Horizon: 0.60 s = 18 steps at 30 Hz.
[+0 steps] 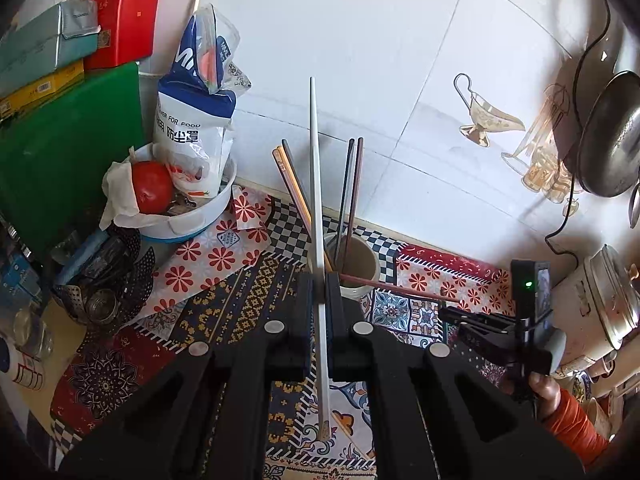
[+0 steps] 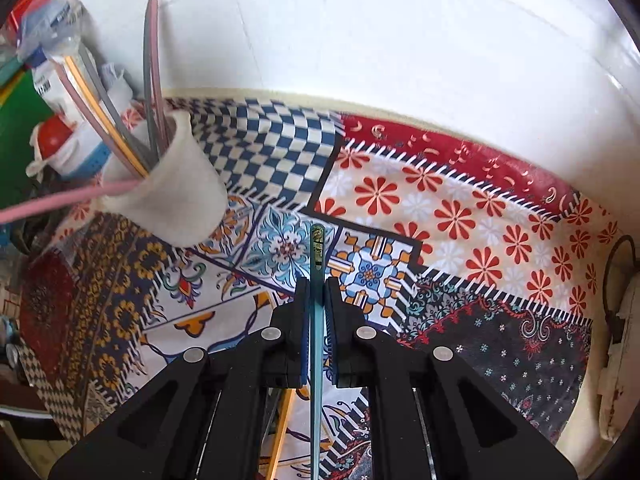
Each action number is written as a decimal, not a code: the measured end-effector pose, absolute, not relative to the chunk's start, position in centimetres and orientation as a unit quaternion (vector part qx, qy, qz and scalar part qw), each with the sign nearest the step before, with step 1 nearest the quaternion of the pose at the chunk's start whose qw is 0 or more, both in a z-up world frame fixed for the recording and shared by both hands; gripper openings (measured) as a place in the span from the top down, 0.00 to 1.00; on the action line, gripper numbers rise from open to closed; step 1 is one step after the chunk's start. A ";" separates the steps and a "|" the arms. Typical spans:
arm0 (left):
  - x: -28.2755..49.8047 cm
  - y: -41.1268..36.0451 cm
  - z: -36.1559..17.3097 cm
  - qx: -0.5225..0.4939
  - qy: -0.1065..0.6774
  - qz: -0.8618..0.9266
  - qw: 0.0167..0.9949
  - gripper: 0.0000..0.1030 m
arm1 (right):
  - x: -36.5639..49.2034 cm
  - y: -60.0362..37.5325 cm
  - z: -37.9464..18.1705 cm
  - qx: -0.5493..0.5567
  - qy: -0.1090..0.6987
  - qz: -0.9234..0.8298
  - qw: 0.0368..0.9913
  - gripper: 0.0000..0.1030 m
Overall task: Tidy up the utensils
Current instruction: 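Carry the teal chopstick toward the cup with the right tool while the left tool holds the white one, then lower the white and teal chopsticks into the cup and open both tools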
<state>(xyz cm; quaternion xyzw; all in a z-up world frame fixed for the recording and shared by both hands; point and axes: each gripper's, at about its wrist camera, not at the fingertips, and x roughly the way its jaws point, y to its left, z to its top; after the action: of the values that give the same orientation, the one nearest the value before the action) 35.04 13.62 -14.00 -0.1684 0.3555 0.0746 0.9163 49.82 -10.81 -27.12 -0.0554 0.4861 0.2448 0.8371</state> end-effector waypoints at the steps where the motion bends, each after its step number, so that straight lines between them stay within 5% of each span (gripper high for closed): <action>1: 35.2 13.6 -13.9 -0.168 0.354 0.075 0.917 0.97 | 49.6 -11.1 -26.1 -0.048 0.475 0.246 0.843 0.94; 18: 38.6 13.2 -10.9 -0.146 0.298 0.092 0.939 0.97 | 51.1 -11.0 -14.8 0.018 0.335 0.291 0.896 0.94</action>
<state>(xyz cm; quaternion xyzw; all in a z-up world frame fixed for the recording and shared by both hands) 38.57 13.23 -10.94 -0.1460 0.2983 0.0915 0.9388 51.13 -11.00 -14.76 0.0178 0.3355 0.2907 0.8959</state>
